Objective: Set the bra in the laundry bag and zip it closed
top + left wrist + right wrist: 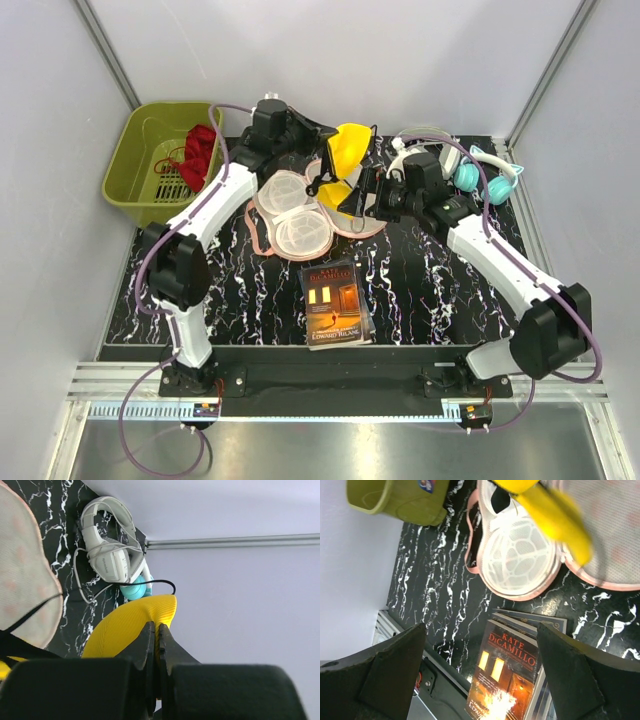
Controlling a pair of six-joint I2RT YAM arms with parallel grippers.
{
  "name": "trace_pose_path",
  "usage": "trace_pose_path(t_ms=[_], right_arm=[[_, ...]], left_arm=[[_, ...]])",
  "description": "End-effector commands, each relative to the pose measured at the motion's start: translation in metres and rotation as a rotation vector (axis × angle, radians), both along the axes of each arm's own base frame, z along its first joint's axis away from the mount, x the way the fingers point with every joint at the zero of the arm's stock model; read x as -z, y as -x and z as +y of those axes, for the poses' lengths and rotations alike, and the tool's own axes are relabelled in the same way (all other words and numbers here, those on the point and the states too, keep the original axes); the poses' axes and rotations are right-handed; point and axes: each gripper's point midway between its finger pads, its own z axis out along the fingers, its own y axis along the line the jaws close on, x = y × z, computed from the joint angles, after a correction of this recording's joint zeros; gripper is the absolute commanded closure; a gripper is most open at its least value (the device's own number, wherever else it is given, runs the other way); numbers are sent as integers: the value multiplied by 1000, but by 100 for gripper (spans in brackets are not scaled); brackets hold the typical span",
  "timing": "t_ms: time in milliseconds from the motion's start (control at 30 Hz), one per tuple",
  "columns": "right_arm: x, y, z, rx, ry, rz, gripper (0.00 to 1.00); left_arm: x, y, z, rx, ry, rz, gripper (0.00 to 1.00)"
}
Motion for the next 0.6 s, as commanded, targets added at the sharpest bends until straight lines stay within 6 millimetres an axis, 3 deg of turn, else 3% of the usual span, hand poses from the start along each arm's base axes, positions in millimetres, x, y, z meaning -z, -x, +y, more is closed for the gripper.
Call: trace_pose_path(t_ms=[0, 33, 167, 233, 267, 300, 367, 400, 467, 500, 567], right_arm=[[2, -16, -6, 18, 10, -2, 0], [3, -18, -6, 20, 11, 5, 0], [9, -36, -6, 30, 20, 18, 3], [24, -49, -6, 39, 41, 44, 6], [21, -56, -4, 41, 39, 34, 7], [35, -64, -1, 39, 54, 61, 11], [33, -78, 8, 26, 43, 58, 14], [52, -86, 13, 20, 50, 101, 15], [52, -98, 21, 13, 29, 111, 16], [68, -103, 26, 20, 26, 158, 17], [73, -109, 34, 9, 1, 188, 24]], left_arm=[[-15, -14, -4, -91, 79, 14, 100], [-1, -13, -1, -111, 64, 52, 100], [25, -14, 23, -235, -14, 110, 100], [43, -12, 35, -267, -53, 142, 100], [47, -13, 39, -280, -61, 146, 100], [52, -16, 46, -290, -69, 149, 100], [72, -17, 52, -277, -79, 178, 100], [73, -23, 61, -283, -76, 159, 100], [91, -24, 66, -254, -85, 174, 100], [91, -31, 78, -253, -94, 147, 100], [107, -31, 86, -233, -121, 165, 100]])
